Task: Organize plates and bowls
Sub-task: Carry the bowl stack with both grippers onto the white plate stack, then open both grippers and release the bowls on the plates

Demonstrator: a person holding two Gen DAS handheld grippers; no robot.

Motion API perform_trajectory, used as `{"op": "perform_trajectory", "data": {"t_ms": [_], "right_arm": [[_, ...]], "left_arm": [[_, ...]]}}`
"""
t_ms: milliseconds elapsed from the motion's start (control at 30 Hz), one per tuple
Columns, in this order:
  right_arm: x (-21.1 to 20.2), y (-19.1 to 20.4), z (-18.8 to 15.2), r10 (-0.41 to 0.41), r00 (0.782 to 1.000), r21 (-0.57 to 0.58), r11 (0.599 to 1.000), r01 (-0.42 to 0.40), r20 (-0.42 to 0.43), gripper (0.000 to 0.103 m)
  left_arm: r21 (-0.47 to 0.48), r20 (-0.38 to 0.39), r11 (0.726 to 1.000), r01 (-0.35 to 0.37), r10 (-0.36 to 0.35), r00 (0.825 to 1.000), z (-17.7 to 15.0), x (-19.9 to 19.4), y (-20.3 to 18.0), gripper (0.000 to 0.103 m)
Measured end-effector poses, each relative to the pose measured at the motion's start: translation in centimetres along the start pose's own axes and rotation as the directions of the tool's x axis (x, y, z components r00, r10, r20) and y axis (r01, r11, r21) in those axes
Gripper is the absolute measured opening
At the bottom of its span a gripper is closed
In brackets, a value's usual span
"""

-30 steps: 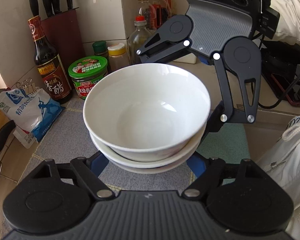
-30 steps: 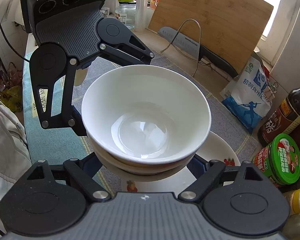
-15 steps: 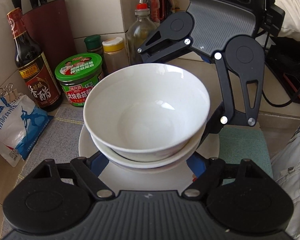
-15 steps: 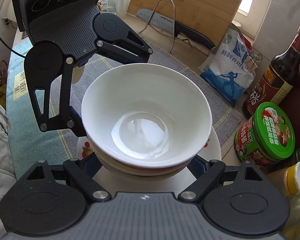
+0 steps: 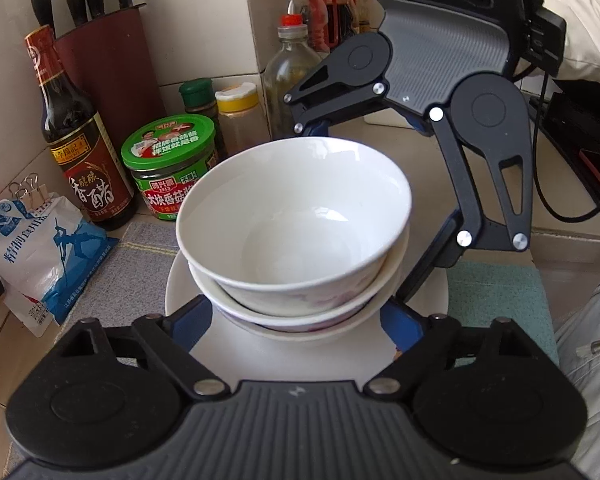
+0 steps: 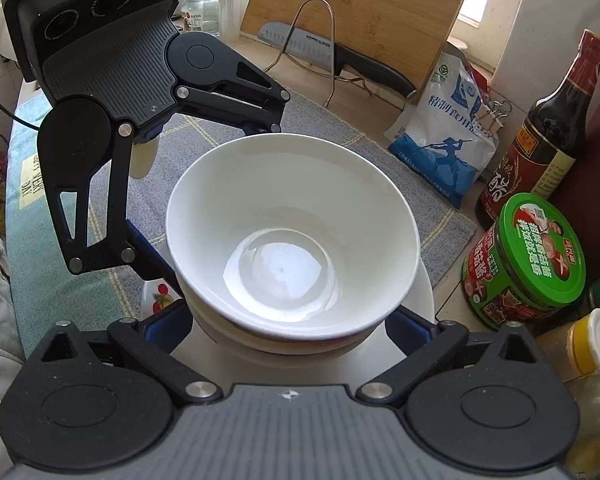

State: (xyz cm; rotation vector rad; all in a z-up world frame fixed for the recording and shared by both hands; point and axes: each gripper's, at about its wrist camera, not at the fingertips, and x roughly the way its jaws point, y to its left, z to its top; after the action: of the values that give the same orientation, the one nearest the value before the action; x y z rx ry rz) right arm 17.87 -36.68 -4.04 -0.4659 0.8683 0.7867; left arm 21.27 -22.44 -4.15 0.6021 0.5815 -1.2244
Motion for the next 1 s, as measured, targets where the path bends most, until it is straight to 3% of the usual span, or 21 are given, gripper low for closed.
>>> {"op": "perform_trajectory", "data": {"t_ms": [233,433,500,567,633,700,767,867,1000], "right_arm": [[-0.6,2.8,0.0,-0.137,0.989,0.037,0.990,0.140,-0.057,0.103],[-2.4,6.7,0.8,-0.292,0.952,0.193,0.932,0.305,-0.097,0.103],[-3.1,8.2,1.3,-0.353,0.928,0.260,0.891,0.372,-0.118,0.103],[-3.9,9.8,1.7,-0.406,0.905,0.327,0.844,0.425,-0.128,0.103],[-4.8,11.4,2.0,-0.464,0.874,0.398,0.782,0.480,-0.142,0.103],[-5.5,12.6,2.1,-0.512,0.844,0.478,0.708,0.519,-0.157,0.103],[-6.2,13.8,1.9,-0.545,0.818,0.588,0.605,0.536,-0.185,0.103],[-6.8,15.4,1.6,-0.586,0.781,0.682,0.481,0.551,-0.218,0.103],[-7.5,17.9,2.3,-0.648,0.720,0.700,0.392,0.597,-0.251,0.103]], "left_arm": [[-0.022,0.057,0.997,-0.076,0.077,0.995,-2.5,-3.5,-1.3,0.097],[-0.113,0.209,0.986,-0.123,0.145,0.967,-4.8,-9.1,-3.3,0.102],[-0.170,0.270,0.976,-0.133,0.176,0.947,-5.5,-10.9,-3.8,0.102],[-0.223,0.273,0.965,-0.137,0.197,0.942,-5.8,-11.9,-4.2,0.102],[-0.278,0.229,0.943,-0.182,0.249,0.941,-5.6,-12.8,-4.8,0.102],[-0.346,0.180,0.901,-0.263,0.339,0.924,-5.6,-13.8,-5.4,0.102],[-0.401,0.120,0.865,-0.302,0.377,0.919,-5.6,-14.5,-5.6,0.102],[-0.470,0.061,0.823,-0.318,0.390,0.919,-5.7,-15.4,-5.6,0.102],[-0.525,-0.015,0.769,-0.366,0.421,0.907,-5.5,-16.4,-5.7,0.102]]}}
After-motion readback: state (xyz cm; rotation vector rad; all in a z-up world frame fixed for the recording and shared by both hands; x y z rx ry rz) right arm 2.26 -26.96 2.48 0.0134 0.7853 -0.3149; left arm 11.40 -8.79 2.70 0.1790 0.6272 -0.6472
